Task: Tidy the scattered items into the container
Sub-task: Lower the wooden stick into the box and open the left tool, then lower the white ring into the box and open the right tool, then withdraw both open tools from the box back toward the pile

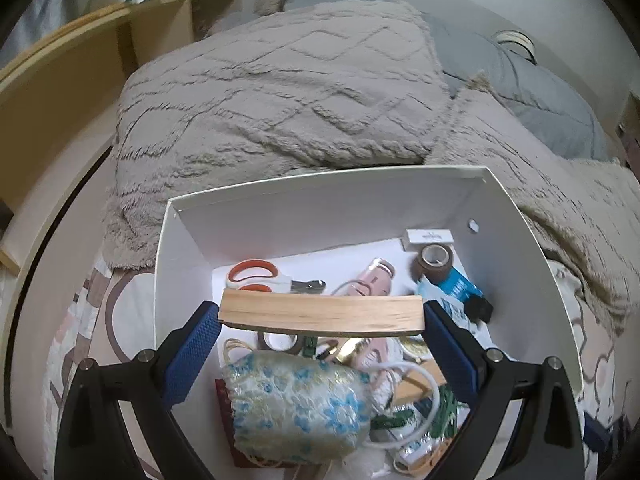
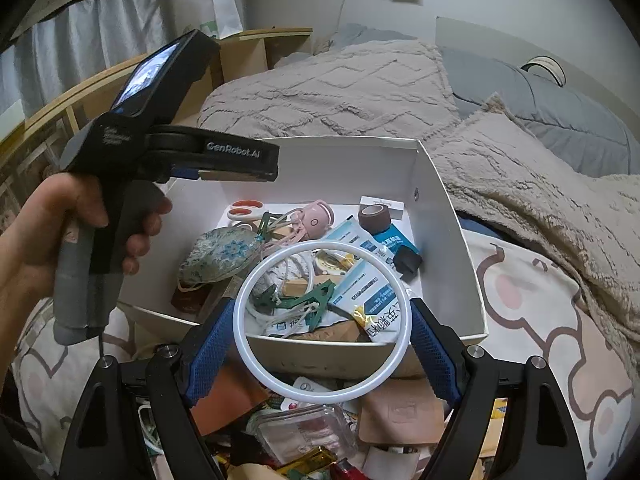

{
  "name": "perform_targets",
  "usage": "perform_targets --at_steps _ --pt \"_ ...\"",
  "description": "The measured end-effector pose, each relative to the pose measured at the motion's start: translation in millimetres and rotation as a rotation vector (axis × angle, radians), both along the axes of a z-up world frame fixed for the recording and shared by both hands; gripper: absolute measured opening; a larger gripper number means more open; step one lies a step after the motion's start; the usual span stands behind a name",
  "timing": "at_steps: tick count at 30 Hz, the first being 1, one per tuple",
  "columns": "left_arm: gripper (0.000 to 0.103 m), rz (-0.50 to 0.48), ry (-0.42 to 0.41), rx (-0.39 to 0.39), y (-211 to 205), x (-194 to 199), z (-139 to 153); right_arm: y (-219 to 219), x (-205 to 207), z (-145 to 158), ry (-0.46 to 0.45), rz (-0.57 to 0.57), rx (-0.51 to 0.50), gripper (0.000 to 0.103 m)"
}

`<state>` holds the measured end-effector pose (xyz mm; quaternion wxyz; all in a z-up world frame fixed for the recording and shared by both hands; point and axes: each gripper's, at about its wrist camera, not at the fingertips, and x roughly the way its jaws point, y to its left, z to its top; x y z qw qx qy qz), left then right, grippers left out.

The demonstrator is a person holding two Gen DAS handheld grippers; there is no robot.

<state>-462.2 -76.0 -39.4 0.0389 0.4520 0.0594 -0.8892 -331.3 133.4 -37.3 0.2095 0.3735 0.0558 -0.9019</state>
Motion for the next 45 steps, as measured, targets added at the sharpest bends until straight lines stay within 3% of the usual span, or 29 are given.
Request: perform_targets --at_steps 6,14,24,30,35,45 --pt "0.103 0.025 -0.007 0.013 -5 -3 -10 -3 -9 0 -0.007 0.004 0.020 0.085" --pt "0.103 -0.026 0.004 0.018 -4 7 -10 2 -38 -1 -0.074 -0.028 -0.035 0.085" --pt "0.103 -0.007 0.069 0.012 -7 38 -2 -16 -73 -15 -0.126 -0.036 0.021 0.085" --pt "0.103 -0.043 0.113 -0.007 -4 65 0 -21 -81 -24 -0.169 -0.038 -0.008 0.085" --pt "0.103 -0.055 0.133 0.002 -5 80 -2 -18 -84 -30 -0.204 -0.076 -0.028 0.102" --pt "0.103 -0.025 0.153 0.049 -16 97 5 -9 -73 -25 -0.160 -0.128 0.026 0.102"
